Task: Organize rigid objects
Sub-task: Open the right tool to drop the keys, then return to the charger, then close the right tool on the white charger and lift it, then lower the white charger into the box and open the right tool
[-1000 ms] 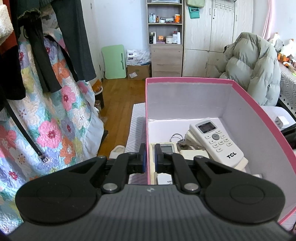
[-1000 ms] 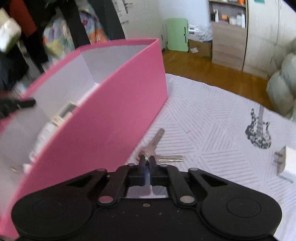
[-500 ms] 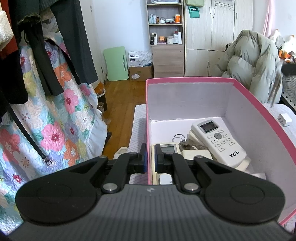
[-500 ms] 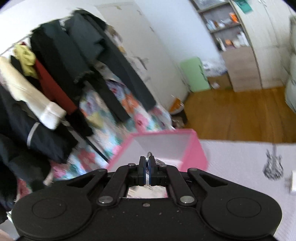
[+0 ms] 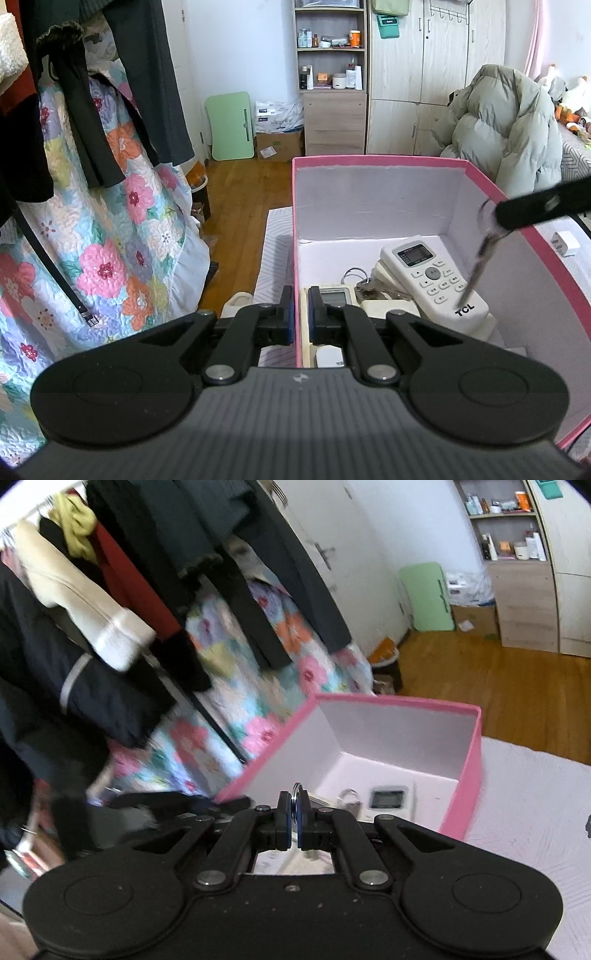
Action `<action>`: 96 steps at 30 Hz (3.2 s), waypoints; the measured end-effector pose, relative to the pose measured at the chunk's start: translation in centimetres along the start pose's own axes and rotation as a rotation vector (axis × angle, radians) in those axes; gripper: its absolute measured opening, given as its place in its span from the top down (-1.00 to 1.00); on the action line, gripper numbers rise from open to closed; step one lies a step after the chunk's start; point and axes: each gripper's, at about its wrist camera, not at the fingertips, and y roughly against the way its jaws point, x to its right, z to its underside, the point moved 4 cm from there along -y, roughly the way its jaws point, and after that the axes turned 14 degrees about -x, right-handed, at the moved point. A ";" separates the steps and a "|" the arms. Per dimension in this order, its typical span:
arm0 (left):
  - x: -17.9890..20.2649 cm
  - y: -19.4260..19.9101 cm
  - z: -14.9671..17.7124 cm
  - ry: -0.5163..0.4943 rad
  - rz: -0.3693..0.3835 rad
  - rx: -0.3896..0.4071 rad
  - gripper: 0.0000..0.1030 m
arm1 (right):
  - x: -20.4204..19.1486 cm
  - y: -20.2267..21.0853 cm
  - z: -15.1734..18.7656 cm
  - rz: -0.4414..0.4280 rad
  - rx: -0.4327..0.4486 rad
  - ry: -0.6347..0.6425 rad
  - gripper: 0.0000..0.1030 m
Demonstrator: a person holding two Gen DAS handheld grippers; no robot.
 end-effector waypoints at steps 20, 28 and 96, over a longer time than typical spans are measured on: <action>-0.1 0.0 -0.1 0.002 0.004 -0.006 0.88 | 5.9 9.7 2.1 0.418 0.063 -0.088 -0.19; -0.3 -0.1 -0.1 0.006 0.009 -0.012 0.88 | 15.2 10.2 6.2 0.469 -0.054 -0.344 -0.33; -0.2 -0.1 0.0 0.019 0.032 -0.012 0.88 | -2.2 -5.9 0.6 0.008 -0.270 -0.123 -0.26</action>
